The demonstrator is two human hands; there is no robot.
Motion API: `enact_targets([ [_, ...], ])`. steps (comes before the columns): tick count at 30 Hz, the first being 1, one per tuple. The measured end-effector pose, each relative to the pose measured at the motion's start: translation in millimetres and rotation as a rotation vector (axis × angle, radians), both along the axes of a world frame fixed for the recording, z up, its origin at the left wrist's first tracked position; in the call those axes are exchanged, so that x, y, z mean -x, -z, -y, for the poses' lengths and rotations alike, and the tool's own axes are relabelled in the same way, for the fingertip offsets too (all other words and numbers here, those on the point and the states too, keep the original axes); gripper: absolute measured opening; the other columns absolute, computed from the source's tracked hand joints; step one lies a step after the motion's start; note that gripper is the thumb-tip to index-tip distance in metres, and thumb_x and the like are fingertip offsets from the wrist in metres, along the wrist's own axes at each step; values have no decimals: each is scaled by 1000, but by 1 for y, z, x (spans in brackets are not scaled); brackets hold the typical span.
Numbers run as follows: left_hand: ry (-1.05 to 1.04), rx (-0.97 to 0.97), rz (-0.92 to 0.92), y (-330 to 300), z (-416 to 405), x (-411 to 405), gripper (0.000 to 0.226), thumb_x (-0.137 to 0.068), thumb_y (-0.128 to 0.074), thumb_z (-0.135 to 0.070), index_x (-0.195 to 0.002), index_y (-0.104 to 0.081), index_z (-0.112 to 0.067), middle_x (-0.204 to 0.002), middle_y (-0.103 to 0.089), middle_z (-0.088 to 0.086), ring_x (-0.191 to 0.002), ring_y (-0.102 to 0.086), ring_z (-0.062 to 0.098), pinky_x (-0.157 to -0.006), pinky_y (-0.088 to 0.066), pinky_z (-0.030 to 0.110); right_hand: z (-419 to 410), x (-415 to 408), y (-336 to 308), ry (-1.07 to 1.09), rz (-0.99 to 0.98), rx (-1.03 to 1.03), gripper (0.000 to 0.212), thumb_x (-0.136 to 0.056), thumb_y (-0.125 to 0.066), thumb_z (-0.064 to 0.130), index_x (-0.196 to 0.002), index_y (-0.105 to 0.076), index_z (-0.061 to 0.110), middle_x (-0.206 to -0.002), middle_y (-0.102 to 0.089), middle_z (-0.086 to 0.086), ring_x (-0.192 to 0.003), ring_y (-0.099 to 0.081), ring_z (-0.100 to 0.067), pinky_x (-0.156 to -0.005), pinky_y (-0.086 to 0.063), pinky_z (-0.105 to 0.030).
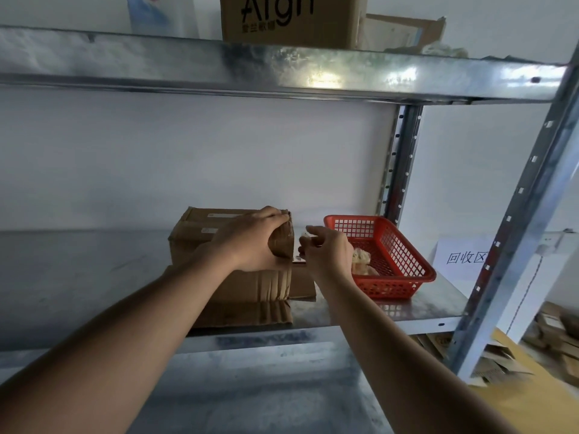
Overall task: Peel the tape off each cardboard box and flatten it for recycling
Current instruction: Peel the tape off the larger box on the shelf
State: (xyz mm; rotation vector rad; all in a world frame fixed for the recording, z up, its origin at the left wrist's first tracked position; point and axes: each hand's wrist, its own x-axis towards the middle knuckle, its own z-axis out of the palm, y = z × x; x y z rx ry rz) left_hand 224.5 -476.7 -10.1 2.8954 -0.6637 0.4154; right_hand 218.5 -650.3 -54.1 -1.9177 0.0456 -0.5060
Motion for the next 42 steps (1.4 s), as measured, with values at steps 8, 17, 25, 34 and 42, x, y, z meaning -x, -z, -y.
enact_targets([
  [8,-16,-17,-15,-8,45,-13,103,-68,-70,-73,-155,-41,-26,-147,-47,-9,-129,-53,21,-102,-51,43,56,0,-17,81,97,255,8,-84,-86,24,-90,-81,19,-83,-76,5,-80,-69,-14,-73,-57,-33],
  [17,-56,-25,1,-8,66,-19,107,-69,-71,-77,-157,-38,-26,-152,-45,-8,-131,-52,23,-102,-52,45,102,-20,-10,123,-46,518,27,-99,-63,1,-119,-75,13,-110,-76,-9,-79,-68,-14,-72,-62,-32],
  [25,-71,-28,13,-2,60,-17,108,-71,-67,-82,-159,-34,-27,-156,-41,-9,-134,-50,23,-100,-54,46,106,-31,-17,124,-39,544,48,-91,-61,-5,-127,-73,24,-119,-76,-3,-77,-66,-13,-63,-61,-32],
  [34,-83,-68,25,-2,61,-16,102,-75,-65,-80,-157,-35,-28,-153,-44,-8,-131,-51,25,-98,-54,46,99,-28,-24,63,67,492,38,-92,-65,-1,-121,-76,22,-112,-77,1,-62,-60,-1,-45,-41,-14],
  [42,73,91,-150,-15,53,-2,64,-78,-80,-50,-133,-52,-34,-120,-59,-13,-110,-61,15,-87,-52,31,58,-17,-33,-212,207,426,28,-100,-58,47,-112,-78,32,-101,-78,10,-75,-68,1,-62,-51,-14],
])
